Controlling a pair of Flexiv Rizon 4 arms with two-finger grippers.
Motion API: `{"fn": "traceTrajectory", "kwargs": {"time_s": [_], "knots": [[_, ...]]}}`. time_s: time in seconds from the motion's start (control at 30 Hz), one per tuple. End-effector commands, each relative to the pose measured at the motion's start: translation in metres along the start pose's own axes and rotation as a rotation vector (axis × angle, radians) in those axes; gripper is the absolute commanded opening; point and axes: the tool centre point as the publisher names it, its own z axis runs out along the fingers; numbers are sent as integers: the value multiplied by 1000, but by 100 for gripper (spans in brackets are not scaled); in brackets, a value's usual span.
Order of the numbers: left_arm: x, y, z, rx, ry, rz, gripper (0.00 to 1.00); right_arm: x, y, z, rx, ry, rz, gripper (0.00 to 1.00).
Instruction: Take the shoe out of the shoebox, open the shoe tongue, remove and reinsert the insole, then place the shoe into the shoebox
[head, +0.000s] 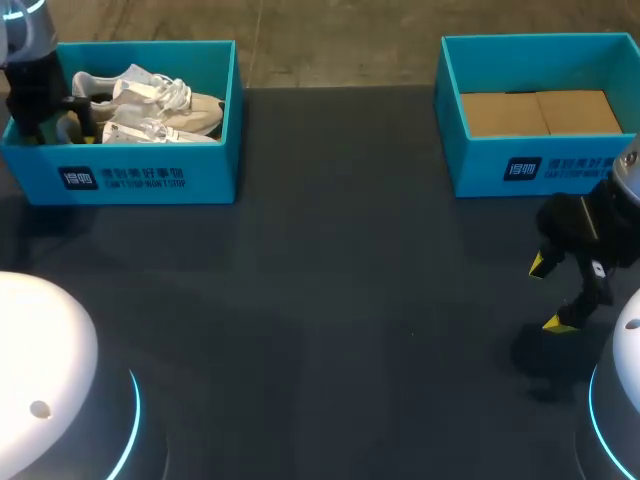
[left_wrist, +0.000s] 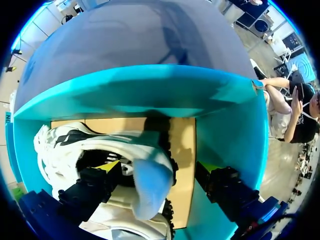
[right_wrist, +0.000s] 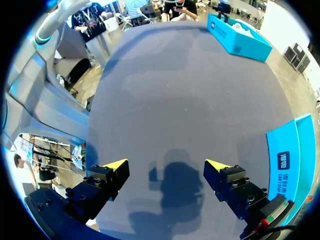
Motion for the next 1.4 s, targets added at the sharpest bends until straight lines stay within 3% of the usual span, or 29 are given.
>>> {"fn": "traceTrajectory", "kwargs": {"time_s": [0.03,0.6,0.7,0.8,1.07,1.17,1.27,1.3,1.4], "knots": [[0,0,7,-4,3,1,97,1,0,1,1,-2,0,100],[0,2,19,2,-10,-5,93,1,0,1,1,-2,0,100],[0,2,21,7,-6,-4,84,1,0,1,1,-2,0,100],[0,1,21,9,-4,-4,69,1,0,1,1,-2,0,100],[0,1,25,17,11,8,64,1,0,1,1,-2,0,100],[-1,2,27,19,15,13,50,1,0,1,1,-2,0,100],[-1,2,27,20,17,15,46,1,0,1,1,-2,0,100],[-1,2,27,20,16,15,43,1,0,1,1,-2,0,100],[-2,3,27,20,16,15,20,1,0,1,1,-2,0,100]]}}
